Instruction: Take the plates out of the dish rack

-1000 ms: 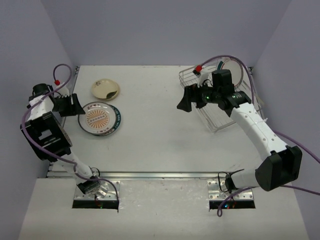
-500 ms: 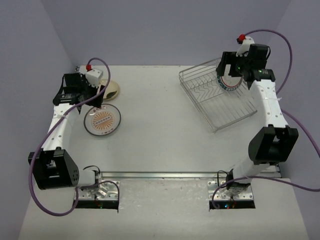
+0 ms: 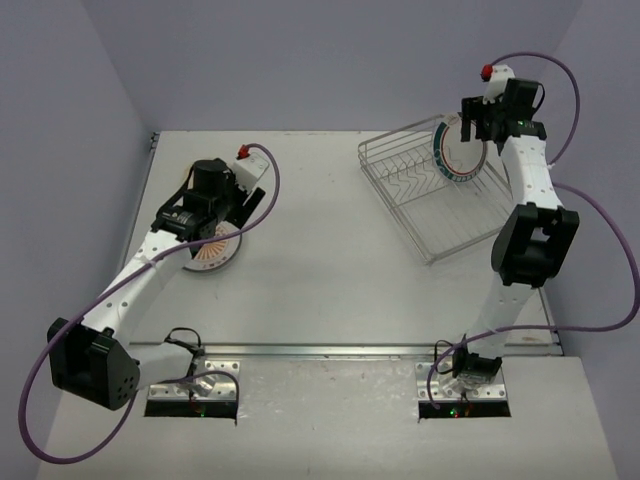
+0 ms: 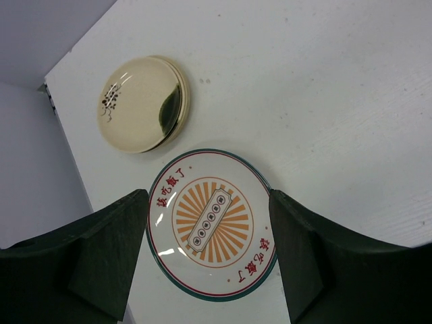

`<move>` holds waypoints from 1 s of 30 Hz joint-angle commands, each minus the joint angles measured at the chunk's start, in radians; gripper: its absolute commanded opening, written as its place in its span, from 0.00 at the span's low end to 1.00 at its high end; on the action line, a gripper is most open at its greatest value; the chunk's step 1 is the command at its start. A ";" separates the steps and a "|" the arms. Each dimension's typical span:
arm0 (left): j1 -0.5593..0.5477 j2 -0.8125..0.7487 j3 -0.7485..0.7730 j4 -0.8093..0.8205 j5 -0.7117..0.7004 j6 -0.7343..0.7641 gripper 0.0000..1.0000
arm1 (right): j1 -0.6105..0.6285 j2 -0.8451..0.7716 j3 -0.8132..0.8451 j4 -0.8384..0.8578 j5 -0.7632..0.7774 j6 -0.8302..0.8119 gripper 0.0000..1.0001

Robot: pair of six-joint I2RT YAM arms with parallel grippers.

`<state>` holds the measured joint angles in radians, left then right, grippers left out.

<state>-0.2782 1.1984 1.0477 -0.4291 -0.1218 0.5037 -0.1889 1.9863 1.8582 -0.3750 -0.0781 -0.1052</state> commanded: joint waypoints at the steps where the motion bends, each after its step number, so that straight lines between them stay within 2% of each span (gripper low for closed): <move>1: -0.023 -0.002 0.012 0.062 -0.060 -0.019 0.69 | -0.014 0.053 0.074 0.044 -0.006 -0.063 0.80; 12: -0.030 0.018 0.037 0.037 -0.033 -0.050 0.69 | -0.027 0.196 0.138 0.069 -0.026 -0.093 0.61; 15: -0.030 0.026 0.043 0.036 -0.030 -0.055 0.69 | -0.029 0.201 0.123 0.077 -0.034 -0.099 0.50; 18: -0.030 0.035 0.050 0.036 -0.028 -0.061 0.69 | -0.027 0.182 0.090 0.093 -0.041 -0.098 0.34; 20: -0.030 0.038 0.056 0.035 -0.026 -0.066 0.70 | -0.027 0.153 0.063 0.102 -0.046 -0.089 0.27; 25: -0.030 0.040 0.071 0.025 -0.009 -0.092 0.74 | -0.027 0.057 -0.003 0.126 -0.053 -0.071 0.02; 30: -0.030 0.039 0.109 0.008 0.014 -0.144 0.79 | -0.024 -0.052 0.015 0.091 -0.063 -0.042 0.00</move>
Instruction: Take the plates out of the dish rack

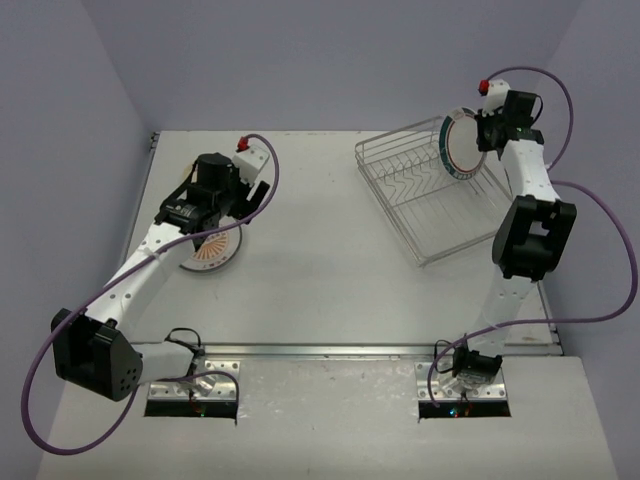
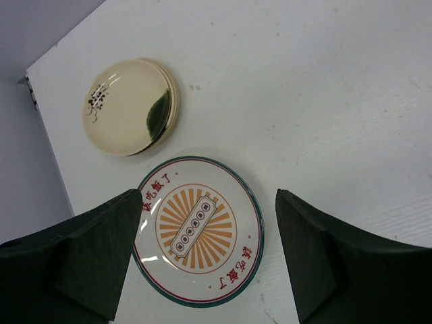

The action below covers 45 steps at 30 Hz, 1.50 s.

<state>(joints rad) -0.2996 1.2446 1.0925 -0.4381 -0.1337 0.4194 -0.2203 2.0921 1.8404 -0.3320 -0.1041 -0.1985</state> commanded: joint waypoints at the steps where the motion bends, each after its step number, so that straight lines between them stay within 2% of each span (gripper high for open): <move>1: -0.009 -0.008 0.075 0.013 0.032 -0.073 0.81 | 0.007 -0.184 0.044 0.034 -0.042 0.060 0.00; 6: -0.001 -0.018 0.115 -0.001 0.091 -0.132 0.89 | 0.008 -0.308 0.057 -0.009 -0.098 0.114 0.00; 9: 0.006 -0.025 0.138 -0.014 0.163 -0.166 0.90 | 0.010 -0.367 0.051 -0.061 -0.180 0.140 0.00; 12: 0.010 -0.039 0.161 -0.017 0.302 -0.197 0.90 | 0.024 -0.447 -0.018 -0.101 -0.320 0.184 0.00; 15: 0.010 -0.056 0.172 -0.011 0.441 -0.242 0.90 | 0.074 -0.559 -0.169 -0.136 -0.477 0.227 0.00; 17: 0.010 -0.059 0.171 -0.011 0.523 -0.265 0.90 | 0.132 -0.616 -0.264 -0.147 -0.569 0.237 0.00; 20: 0.008 -0.053 0.169 -0.011 0.640 -0.302 0.89 | 0.278 -0.704 -0.430 -0.129 -0.593 0.246 0.00; 24: 0.007 -0.041 0.154 -0.011 0.751 -0.324 0.88 | 0.437 -0.757 -0.562 -0.073 -0.641 0.322 0.00; 31: 0.004 -0.007 0.095 -0.014 0.823 -0.349 0.81 | 0.593 -0.740 -0.599 -0.040 -0.664 0.329 0.00; 37: 0.004 0.009 0.047 -0.018 0.833 -0.338 0.65 | 0.657 -0.725 -0.595 -0.024 -0.648 0.331 0.00; 41: 0.004 0.013 0.043 -0.032 0.827 -0.324 0.41 | 0.668 -0.716 -0.586 -0.025 -0.655 0.348 0.00; 42: 0.006 0.013 0.043 -0.038 0.820 -0.323 0.30 | 0.670 -0.712 -0.580 -0.029 -0.655 0.353 0.04; 44: 0.018 0.016 0.043 -0.051 0.812 -0.320 0.12 | 0.670 -0.705 -0.569 -0.044 -0.645 0.357 0.33; 45: 0.031 0.018 0.043 -0.067 0.814 -0.318 0.00 | 0.671 -0.702 -0.561 -0.051 -0.634 0.360 0.47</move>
<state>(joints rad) -0.2948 1.2641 1.1320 -0.4956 0.6939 0.0809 0.4412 1.3959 1.2106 -0.4323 -0.7034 0.1365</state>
